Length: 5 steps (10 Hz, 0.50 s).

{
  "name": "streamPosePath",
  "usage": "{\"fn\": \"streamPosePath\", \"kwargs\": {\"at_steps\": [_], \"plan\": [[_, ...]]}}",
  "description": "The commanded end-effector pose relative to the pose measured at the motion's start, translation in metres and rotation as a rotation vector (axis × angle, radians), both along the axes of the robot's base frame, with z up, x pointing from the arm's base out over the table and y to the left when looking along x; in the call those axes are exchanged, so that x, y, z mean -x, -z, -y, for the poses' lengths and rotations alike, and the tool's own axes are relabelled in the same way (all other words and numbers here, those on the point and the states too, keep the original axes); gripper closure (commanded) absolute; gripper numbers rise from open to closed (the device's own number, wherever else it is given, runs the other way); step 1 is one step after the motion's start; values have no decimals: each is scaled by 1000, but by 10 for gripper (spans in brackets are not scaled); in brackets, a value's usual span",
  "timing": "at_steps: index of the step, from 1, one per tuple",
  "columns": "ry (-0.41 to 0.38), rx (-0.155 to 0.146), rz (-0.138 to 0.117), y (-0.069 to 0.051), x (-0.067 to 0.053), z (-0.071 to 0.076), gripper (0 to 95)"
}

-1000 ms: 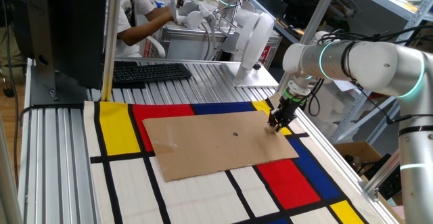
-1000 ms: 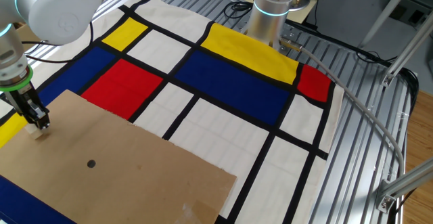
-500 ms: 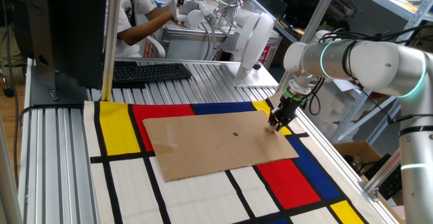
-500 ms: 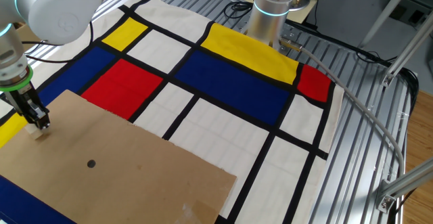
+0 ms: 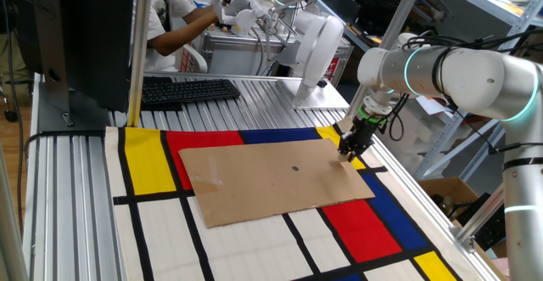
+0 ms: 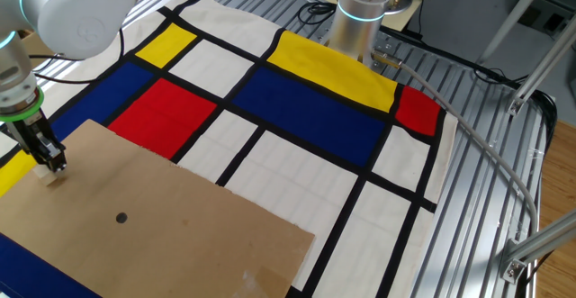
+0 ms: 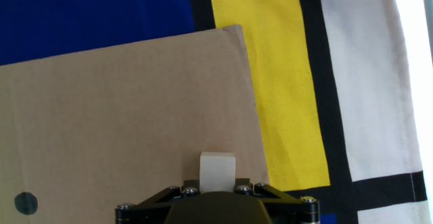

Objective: Grab the block and place it at the designated location

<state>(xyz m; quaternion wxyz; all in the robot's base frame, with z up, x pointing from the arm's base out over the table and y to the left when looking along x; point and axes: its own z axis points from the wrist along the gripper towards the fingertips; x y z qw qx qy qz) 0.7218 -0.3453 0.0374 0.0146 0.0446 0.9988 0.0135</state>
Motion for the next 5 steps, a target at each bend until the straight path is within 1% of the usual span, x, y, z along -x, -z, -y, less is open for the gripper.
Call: {"fn": "streamPosePath", "kwargs": {"at_steps": [1,4,5], "plan": [[1,-3,-1,-1,0,-1,950],[-1,1,-2,-6,-1,-2,950],[-3,1,1,-8,-1,-2,950]]}}
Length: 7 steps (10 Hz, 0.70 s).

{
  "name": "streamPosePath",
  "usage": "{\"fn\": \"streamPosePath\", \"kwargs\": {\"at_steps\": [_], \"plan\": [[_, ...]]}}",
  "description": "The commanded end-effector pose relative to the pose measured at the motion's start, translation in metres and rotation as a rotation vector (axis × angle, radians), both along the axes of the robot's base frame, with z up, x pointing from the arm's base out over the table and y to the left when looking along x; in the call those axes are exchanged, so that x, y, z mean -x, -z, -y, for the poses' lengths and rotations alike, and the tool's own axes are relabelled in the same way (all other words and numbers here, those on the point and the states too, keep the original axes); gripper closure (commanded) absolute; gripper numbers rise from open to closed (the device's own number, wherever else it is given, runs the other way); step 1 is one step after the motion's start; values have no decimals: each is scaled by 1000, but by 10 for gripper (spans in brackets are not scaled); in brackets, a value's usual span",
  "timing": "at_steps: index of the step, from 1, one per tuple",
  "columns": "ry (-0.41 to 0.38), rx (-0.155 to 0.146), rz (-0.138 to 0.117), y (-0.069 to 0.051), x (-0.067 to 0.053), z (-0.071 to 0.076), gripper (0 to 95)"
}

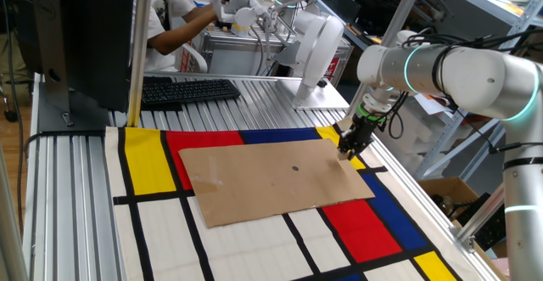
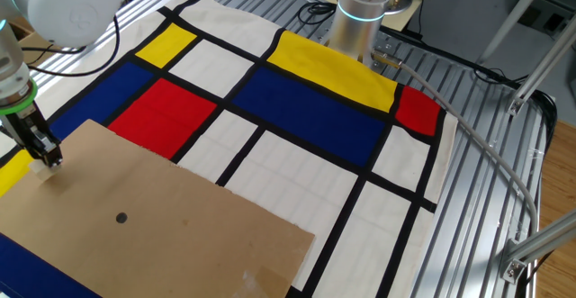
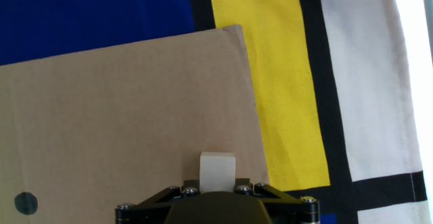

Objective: Grab the block and place it at the designated location

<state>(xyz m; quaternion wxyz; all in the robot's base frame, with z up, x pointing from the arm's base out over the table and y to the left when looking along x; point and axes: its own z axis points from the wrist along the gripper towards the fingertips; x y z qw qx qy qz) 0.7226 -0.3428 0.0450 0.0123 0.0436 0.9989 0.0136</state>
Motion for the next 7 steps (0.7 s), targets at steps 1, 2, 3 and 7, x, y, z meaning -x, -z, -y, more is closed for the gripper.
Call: {"fn": "streamPosePath", "kwargs": {"at_steps": [1,2,3,7], "plan": [[-1,1,3,-3,0,1,950],[-1,0,-2,-5,0,1,950],[0,0,-2,-8,0,2,950],[3,-3,-1,-10,1,2,950]]}}
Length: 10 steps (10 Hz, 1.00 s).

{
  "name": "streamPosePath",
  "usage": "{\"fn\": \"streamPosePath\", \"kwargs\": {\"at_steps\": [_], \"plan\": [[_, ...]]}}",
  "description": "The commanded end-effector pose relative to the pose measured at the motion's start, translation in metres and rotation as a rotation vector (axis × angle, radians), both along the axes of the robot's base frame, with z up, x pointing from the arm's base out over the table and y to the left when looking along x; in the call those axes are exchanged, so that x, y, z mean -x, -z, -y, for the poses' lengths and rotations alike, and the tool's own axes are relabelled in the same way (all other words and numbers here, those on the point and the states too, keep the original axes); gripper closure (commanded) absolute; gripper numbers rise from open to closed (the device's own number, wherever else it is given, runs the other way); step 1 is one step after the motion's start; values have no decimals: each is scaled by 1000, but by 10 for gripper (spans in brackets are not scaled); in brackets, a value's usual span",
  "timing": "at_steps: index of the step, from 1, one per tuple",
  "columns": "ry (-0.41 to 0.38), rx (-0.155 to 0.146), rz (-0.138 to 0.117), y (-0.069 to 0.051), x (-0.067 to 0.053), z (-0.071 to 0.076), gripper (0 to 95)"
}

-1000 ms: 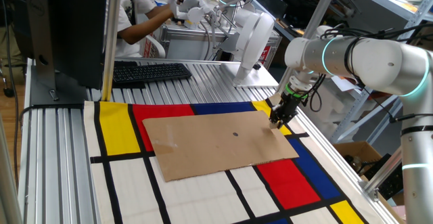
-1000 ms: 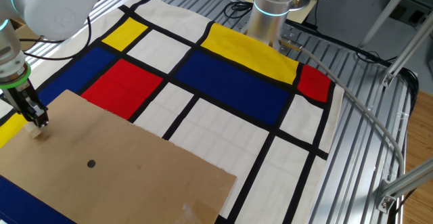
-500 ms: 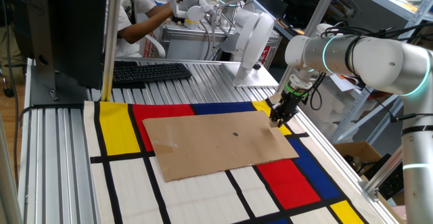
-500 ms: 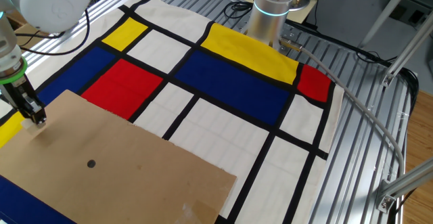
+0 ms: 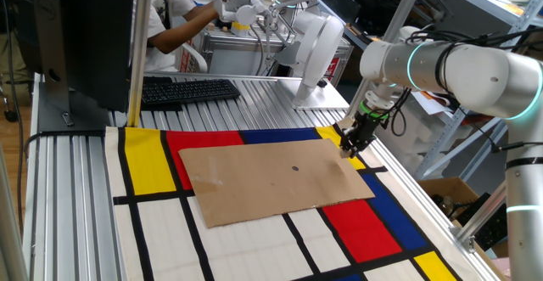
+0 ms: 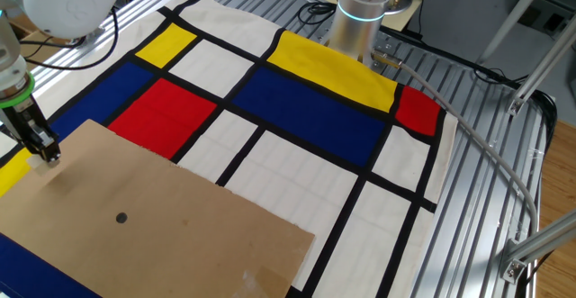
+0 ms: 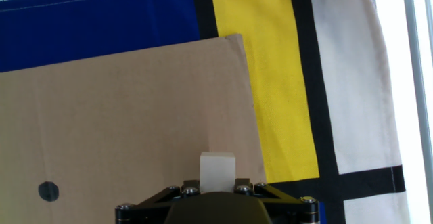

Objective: Grab the block and place it at the designated location

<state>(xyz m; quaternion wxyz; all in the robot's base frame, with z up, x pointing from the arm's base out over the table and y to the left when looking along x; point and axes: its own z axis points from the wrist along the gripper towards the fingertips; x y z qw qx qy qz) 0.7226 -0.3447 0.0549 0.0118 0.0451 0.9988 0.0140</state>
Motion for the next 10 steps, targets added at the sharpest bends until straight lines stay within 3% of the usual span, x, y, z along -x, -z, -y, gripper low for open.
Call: {"fn": "streamPosePath", "kwargs": {"at_steps": [1,10], "plan": [[2,-1,1,-1,0,-1,950],[24,11,-1,0,-12,-27,950]]}}
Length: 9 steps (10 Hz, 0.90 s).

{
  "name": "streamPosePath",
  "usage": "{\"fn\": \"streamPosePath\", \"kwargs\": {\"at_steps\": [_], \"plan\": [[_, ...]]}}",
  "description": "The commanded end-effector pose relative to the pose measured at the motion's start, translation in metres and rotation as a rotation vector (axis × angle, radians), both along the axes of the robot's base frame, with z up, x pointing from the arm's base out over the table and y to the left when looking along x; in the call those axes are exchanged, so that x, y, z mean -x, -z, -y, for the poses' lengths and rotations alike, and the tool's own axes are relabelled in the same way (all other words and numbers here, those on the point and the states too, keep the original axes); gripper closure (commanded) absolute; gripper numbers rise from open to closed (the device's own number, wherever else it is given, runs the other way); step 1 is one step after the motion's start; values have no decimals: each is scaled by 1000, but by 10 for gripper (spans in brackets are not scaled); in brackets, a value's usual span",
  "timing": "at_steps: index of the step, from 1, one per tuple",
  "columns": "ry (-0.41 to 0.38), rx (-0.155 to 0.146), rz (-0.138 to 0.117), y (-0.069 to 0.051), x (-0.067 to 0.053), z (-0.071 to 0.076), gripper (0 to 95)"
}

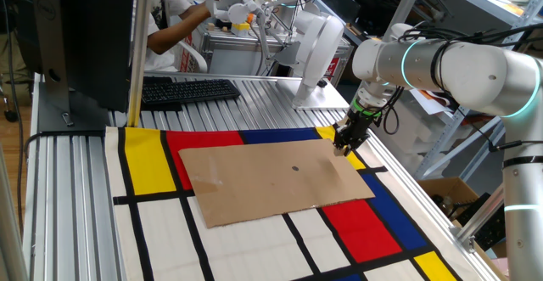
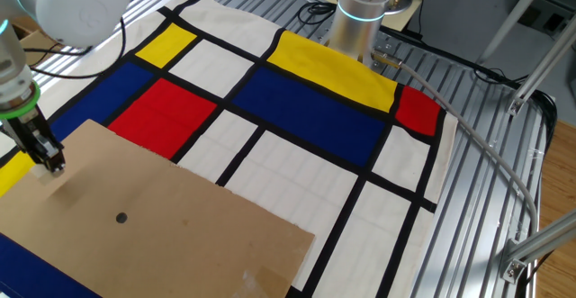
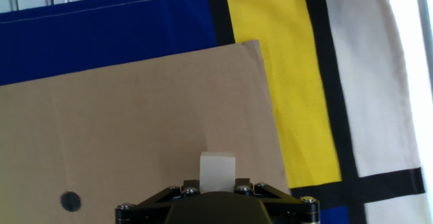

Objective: Grab the block and place it at the designated location

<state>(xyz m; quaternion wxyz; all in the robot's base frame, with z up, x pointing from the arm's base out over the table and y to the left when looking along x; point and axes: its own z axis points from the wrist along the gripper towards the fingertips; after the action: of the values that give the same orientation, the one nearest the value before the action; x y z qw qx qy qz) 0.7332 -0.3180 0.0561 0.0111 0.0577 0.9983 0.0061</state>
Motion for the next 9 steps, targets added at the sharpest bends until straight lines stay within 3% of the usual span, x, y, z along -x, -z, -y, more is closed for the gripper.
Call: {"fn": "streamPosePath", "kwargs": {"at_steps": [1,9], "plan": [[3,-5,1,2,-2,-4,950],[32,-17,1,6,-9,-20,950]]}}
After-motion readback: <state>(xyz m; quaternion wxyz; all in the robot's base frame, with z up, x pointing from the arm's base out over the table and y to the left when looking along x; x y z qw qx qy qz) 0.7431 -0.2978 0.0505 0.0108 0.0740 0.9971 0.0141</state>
